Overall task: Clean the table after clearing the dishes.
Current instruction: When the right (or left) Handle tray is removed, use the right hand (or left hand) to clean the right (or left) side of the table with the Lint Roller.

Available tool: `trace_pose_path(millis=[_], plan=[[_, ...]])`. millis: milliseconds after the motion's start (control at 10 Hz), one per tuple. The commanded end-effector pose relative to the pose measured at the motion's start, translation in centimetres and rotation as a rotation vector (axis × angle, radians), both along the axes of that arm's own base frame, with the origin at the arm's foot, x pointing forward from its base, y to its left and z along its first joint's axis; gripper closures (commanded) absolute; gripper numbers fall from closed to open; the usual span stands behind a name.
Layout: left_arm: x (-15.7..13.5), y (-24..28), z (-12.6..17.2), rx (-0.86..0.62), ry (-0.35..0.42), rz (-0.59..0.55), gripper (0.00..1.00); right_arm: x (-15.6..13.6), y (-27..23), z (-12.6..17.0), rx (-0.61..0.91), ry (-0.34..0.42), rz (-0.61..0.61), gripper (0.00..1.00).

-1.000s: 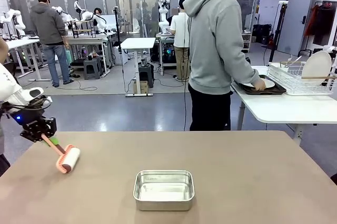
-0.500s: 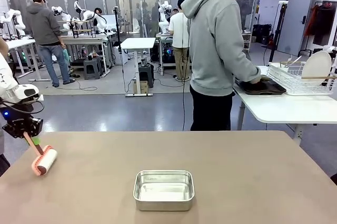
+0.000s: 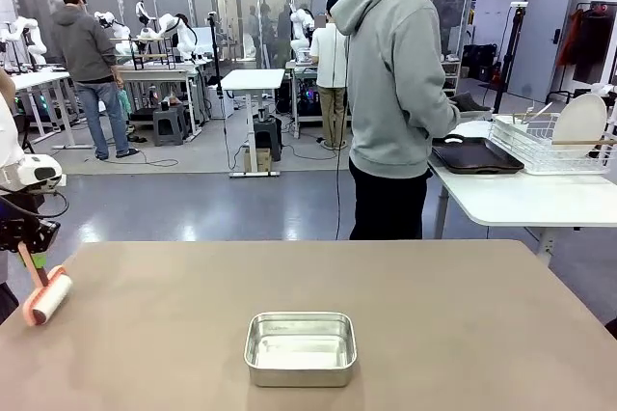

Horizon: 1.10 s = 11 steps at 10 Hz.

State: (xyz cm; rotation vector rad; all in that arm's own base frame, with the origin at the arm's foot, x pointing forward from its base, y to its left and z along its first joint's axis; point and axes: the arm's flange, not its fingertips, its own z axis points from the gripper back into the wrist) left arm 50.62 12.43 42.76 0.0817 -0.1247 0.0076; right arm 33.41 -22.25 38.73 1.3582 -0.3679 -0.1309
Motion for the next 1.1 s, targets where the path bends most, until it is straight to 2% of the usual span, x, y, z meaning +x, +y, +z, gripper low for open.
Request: trace_pose_path(millis=[0, 300, 400, 1000], plan=[[-1.7, -1.6, 1.5, 0.064, -0.016, 0.008, 0.79, -0.1, 0.0, 0.3, 0.000, -0.005, -0.001, 0.00], [-1.8, -2.6, 3.2, 0.072, -0.043, 0.032, 0.79, -0.1, 0.0, 0.3, 0.000, -0.005, -0.001, 0.00], [-1.0, -1.8, 2.4, 0.061, -0.033, -0.009, 0.79, -0.1, 0.0, 0.3, 0.000, -0.005, -0.001, 0.00], [-1.0, -1.8, 2.4, 0.061, -0.033, -0.009, 0.79, -0.1, 0.0, 0.3, 0.000, -0.005, -0.001, 0.00]])
